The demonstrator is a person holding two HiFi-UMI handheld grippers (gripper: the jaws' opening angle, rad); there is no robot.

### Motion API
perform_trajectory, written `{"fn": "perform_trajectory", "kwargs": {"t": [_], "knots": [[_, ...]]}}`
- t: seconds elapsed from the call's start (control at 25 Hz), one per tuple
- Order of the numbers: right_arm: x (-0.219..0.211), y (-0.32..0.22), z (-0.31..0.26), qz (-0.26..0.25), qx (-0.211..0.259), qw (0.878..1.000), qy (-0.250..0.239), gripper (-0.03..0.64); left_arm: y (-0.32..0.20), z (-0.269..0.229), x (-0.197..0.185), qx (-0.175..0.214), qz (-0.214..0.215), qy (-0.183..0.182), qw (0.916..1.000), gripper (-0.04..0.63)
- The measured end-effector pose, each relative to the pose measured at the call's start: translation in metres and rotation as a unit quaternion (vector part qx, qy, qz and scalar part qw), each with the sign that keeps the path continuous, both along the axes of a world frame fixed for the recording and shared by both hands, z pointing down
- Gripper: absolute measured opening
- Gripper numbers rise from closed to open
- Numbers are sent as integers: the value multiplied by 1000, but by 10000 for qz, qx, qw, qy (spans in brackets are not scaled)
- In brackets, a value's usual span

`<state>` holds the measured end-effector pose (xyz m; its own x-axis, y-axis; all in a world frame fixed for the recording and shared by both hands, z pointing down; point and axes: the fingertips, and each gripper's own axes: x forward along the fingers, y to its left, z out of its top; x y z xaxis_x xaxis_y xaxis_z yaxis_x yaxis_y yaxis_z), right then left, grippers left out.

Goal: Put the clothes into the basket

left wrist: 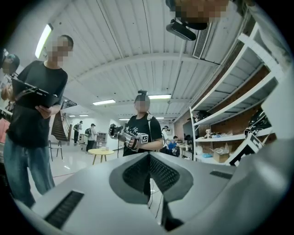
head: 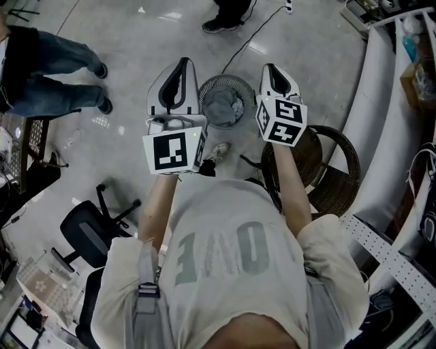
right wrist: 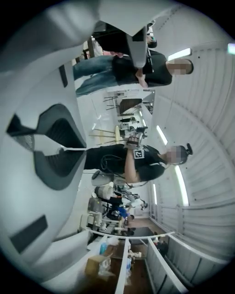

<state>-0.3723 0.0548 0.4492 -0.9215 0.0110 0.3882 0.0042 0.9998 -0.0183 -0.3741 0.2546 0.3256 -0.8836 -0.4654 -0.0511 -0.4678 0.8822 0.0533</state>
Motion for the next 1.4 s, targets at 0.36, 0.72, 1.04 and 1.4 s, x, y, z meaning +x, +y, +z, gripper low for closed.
{"fn": "perform_trajectory", "kwargs": {"t": [0.36,0.72,1.04,1.4], "knots": [[58,-44,-173,749,512,9757,-1995,31,-94,-78,11,310,1375,-634,9880,17],[136,-80,-216,1548,957,9508,-2508,23,-193,-118,63,459,2711,-1056,9556,17],[156,-89,-218,1703,1099,9468,-2500,23,-212,-122,90,424,2966,-1149,9471,17],[165,-90,-218,1761,1191,9445,-2505,21,-216,-124,104,422,3061,-1233,9430,17]]}}
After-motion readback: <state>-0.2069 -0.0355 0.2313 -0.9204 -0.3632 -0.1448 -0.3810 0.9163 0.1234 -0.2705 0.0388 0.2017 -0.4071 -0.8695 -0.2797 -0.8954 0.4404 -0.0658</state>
